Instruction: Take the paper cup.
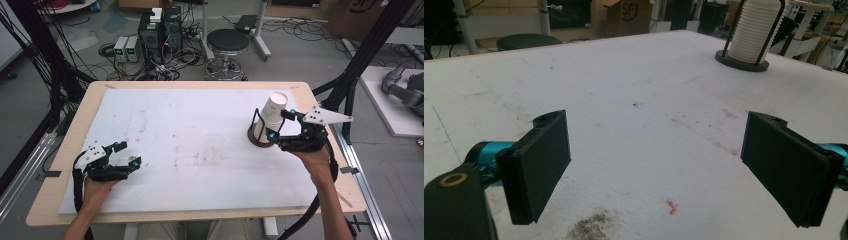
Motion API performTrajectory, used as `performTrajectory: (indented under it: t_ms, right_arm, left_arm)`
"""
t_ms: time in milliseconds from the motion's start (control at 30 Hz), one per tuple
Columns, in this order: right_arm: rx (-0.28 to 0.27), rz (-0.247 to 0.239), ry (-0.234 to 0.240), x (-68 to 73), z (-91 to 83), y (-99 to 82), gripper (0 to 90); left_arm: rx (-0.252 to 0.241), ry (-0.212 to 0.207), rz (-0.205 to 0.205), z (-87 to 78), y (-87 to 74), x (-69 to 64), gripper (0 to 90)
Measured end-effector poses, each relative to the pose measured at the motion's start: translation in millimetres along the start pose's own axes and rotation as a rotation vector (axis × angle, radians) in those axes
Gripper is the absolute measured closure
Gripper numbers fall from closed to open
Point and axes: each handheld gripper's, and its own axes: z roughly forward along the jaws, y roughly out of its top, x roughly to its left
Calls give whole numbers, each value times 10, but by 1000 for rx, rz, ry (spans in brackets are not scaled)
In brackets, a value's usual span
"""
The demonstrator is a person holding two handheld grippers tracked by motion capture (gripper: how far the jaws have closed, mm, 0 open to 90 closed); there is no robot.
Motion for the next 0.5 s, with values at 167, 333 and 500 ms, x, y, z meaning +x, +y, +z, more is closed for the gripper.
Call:
performTrajectory:
  t_ms: [167,333,500]
  right_arm:
    - [49,-14,-31,-136,-17,207,142]
    - [84,-17,-38,-192,-1,299,139]
    - [135,-26,-46,-263,48,400,138]
  left_arm:
    - [2,0,-1,-1,0,0,123]
    - [-1,1,-6,2,0,-2,124]
    - [-2,-1,-6,2,0,-1,124]
